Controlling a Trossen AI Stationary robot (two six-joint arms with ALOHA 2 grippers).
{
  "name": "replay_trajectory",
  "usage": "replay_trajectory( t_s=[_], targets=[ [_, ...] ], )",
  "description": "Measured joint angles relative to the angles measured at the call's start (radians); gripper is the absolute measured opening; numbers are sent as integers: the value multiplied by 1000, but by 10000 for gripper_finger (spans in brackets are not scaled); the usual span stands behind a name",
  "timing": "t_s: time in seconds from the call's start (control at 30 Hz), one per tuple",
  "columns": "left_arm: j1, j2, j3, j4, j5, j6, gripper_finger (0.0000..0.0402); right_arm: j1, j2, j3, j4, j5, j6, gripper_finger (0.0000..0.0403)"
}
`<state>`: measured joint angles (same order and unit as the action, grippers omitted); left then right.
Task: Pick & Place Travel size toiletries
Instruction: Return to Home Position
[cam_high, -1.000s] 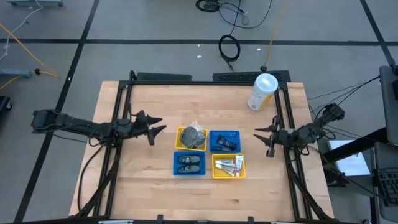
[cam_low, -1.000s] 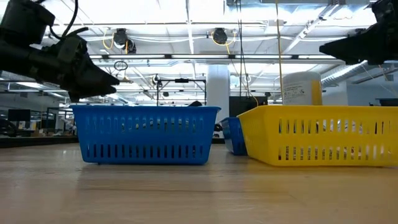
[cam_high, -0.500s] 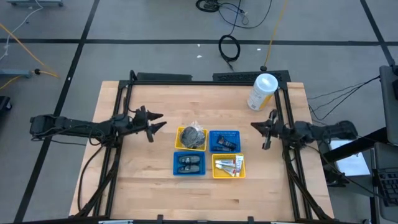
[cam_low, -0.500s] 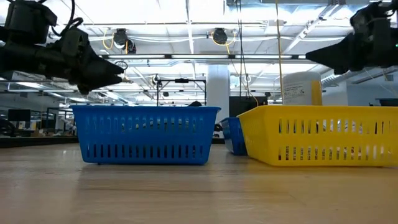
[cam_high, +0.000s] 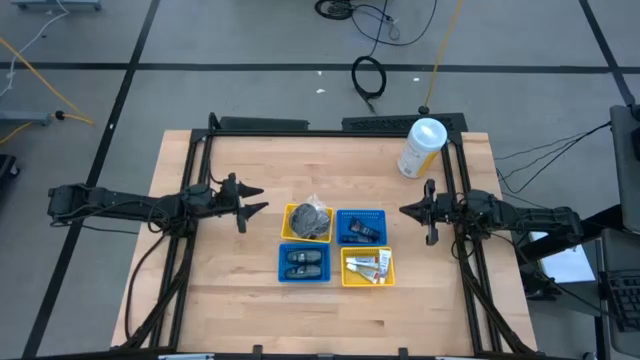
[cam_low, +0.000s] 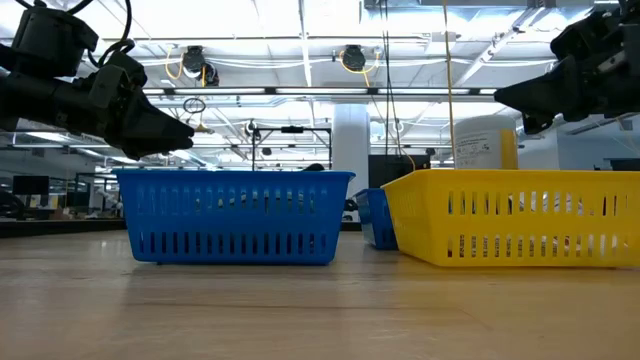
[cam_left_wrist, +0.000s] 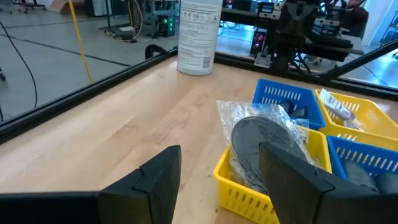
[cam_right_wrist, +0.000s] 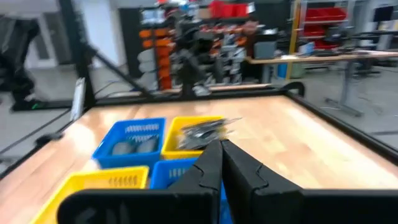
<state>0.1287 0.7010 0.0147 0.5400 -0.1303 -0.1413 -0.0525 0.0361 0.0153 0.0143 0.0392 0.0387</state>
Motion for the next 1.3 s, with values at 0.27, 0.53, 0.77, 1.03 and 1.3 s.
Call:
replay_trajectory(
  t_s=[0.27,0.53,0.77,1.03,1.3],
  targets=[
    [0,0,0,2,0,0,214,0,43,0,8,-11,-59,3],
    [0,0,0,2,-1,0,214,0,43,-1,18,-15,-59,4],
    [0,0,0,2,-1,0,214,0,43,-1,19,-15,-58,4],
    [0,0,0,2,-1,0,214,0,43,-1,19,-15,-58,4],
    [0,0,0,2,-1,0,214,0,43,-1,19,-15,-58,4]
  ],
)
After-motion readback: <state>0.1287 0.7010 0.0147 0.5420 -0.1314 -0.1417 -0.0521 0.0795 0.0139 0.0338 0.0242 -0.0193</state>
